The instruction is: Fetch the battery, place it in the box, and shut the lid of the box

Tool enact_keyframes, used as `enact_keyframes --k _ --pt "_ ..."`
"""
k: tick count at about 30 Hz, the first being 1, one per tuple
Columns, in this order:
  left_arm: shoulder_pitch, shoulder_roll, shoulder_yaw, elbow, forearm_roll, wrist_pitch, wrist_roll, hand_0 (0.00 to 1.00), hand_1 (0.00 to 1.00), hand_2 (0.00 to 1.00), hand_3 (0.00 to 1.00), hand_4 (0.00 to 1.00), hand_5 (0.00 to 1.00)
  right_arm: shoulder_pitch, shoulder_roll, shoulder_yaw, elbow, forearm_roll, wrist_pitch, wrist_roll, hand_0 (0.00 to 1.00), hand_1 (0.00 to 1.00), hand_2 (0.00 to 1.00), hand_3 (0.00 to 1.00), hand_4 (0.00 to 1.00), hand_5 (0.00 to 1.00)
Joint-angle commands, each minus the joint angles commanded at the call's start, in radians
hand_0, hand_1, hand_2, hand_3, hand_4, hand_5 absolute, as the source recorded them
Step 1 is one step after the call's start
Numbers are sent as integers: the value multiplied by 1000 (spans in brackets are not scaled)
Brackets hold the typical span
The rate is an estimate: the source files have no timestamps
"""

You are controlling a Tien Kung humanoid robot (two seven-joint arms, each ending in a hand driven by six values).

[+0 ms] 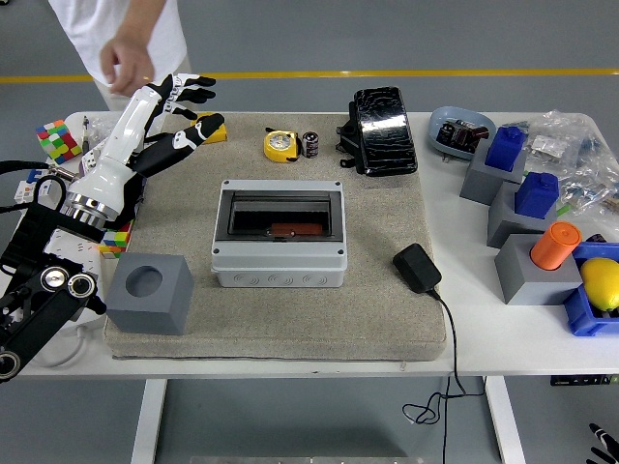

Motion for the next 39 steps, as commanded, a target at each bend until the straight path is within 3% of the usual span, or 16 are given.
enact_keyframes --k 3,8,16,28,39 --pt "11 -5 -41 -2 -33 -8 -10 519 679 684 730 998 860 6 -1 -8 1 3 -3 -1 664 671 676 559 969 475" --pt "28 -12 -116 -9 4 -7 -17 519 675 680 726 998 846 23 -11 -30 -1 10 -8 -8 664 671 676 559 968 476" --pt "50 -7 -180 -18 8 -12 -28 520 674 680 727 998 840 41 -24 -52 -4 16 -11 -16 664 670 676 559 969 474" --pt "88 -17 -226 -21 58 -25 -14 517 669 680 723 998 801 41 -13 -81 -9 29 -13 -11 664 671 676 558 968 474" --pt "107 -3 -224 -21 67 -37 -9 518 666 675 722 998 793 38 -5 -85 -8 31 -23 -12 666 671 676 558 968 474"
